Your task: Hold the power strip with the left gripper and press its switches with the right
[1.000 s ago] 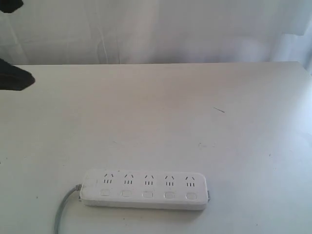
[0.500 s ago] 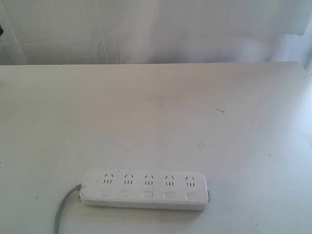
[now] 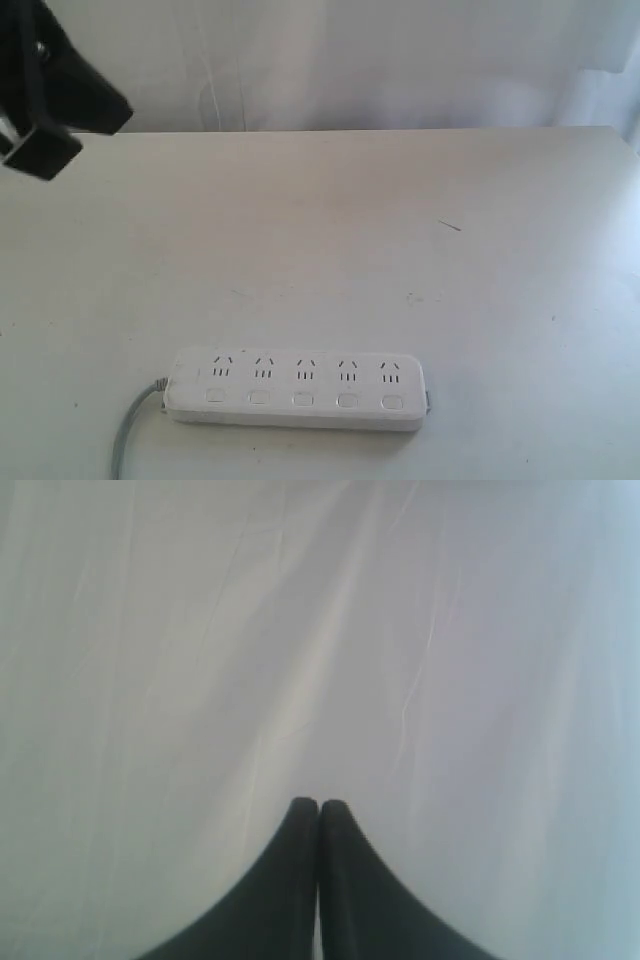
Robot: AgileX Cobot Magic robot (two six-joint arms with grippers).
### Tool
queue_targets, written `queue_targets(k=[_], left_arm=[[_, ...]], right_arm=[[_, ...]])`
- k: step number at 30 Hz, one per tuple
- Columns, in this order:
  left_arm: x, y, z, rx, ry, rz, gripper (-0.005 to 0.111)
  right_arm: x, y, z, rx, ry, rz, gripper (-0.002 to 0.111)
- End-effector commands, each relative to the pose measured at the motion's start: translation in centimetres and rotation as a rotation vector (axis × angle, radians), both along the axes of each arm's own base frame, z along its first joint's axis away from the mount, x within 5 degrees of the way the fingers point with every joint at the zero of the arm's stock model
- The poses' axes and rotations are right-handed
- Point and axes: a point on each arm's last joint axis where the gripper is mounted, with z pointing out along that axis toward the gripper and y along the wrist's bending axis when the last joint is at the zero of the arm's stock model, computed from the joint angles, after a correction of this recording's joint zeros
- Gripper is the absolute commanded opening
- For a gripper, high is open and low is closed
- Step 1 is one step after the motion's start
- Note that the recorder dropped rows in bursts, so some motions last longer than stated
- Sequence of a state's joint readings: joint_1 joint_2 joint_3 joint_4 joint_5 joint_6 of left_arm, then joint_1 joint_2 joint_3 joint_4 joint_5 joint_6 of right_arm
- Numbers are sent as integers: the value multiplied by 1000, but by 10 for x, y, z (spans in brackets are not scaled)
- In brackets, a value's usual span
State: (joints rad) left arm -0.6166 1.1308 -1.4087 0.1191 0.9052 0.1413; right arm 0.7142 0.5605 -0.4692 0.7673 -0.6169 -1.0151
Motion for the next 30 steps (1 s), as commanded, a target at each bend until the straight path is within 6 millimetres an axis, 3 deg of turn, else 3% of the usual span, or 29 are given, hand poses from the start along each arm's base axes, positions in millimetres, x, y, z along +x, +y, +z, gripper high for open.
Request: queue_targets(k=[1, 4, 8, 12, 16, 19, 24, 30], left_arm=[[-17, 9, 19, -187, -178, 5, 0], [-32, 19, 10, -245, -226, 14, 0], [-52, 32, -32, -339, -335, -1, 0], [-78, 49, -78, -461, -419, 2, 0], [-87, 55, -122, -491, -386, 22, 0], [-87, 56, -146, -487, -346, 40, 0], [-87, 56, -160, -473, -329, 43, 0], [-87, 56, -162, -469, -323, 43, 0]], right_arm=[[-2, -3, 1, 2, -11, -15, 0], [-4, -12, 1, -9, -10, -69, 0], [-15, -39, 6, 17, -45, -262, 0], [-51, -65, 15, 72, -178, -473, 0], [-77, -73, 19, 110, -280, -556, 0], [-83, -74, 21, 123, -309, -568, 0], [-84, -75, 21, 128, -317, -576, 0], [-79, -71, 18, 102, -271, -534, 0]])
